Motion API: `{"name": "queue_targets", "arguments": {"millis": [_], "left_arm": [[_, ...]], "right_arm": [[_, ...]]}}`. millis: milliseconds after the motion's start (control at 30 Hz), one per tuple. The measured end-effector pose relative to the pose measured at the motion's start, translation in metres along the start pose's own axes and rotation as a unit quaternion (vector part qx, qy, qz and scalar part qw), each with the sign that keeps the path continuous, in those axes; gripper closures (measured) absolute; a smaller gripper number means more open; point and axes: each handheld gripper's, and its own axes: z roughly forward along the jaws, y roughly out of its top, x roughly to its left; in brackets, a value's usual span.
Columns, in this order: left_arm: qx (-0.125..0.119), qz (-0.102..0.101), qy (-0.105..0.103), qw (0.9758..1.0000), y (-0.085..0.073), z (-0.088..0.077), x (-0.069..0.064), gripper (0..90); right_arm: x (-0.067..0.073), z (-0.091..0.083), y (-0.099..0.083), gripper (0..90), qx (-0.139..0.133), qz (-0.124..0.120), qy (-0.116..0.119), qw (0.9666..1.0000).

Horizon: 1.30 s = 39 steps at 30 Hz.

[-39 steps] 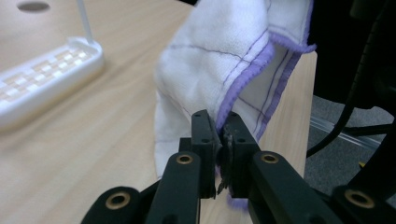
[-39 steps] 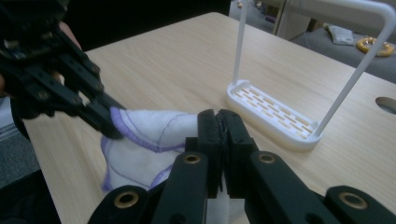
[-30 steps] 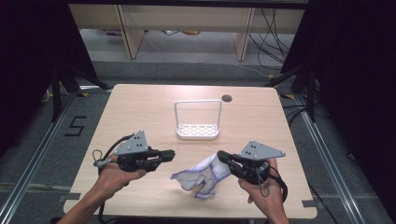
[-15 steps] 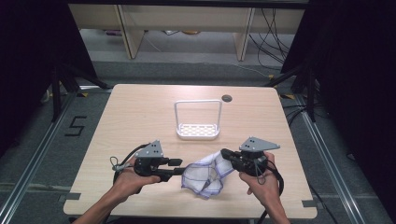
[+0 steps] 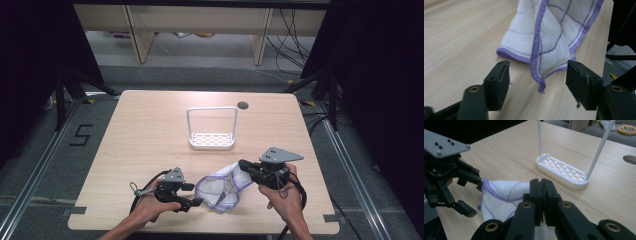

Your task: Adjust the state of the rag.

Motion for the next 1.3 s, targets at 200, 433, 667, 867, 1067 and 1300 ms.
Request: {"name": "queue_targets", "arguments": {"millis": [200, 433, 667, 867, 1067, 1300], "left_arm": [[-0.008, 0.022, -0.014, 0.9996, -0.003, 0.01, -0.003, 81.0], [-0.055, 0.066, 0.006, 0.9963, 0.029, -0.049, -0.002, 86.7], [-0.083, 0.098, 0.021, 0.9914, 0.053, -0.112, -0.007, 86.7], [-0.102, 0.109, 0.002, 0.9887, 0.064, -0.156, -0.026, 86.7], [-0.114, 0.105, -0.001, 0.988, 0.07, -0.174, -0.028, 86.7], [-0.063, 0.057, 0.025, 0.9961, 0.053, -0.125, 0.021, 86.4]], "right_arm": [[0.0, -0.003, -0.001, 88.1, 0.005, 0.005, -0.007, 1.0], [-0.005, -0.013, 0.0, 88.1, -0.005, 0.007, -0.007, 0.9999], [0.002, -0.023, 0.006, 88.2, -0.022, 0.017, 0.016, 0.9995], [0.018, -0.03, 0.02, 88.2, -0.038, 0.009, 0.061, 0.9974], [0.03, -0.038, 0.035, 88.2, -0.043, -0.021, 0.077, 0.9959], [0.008, -0.002, 0.031, 88.1, 0.018, -0.012, 0.041, 0.9989]]}}
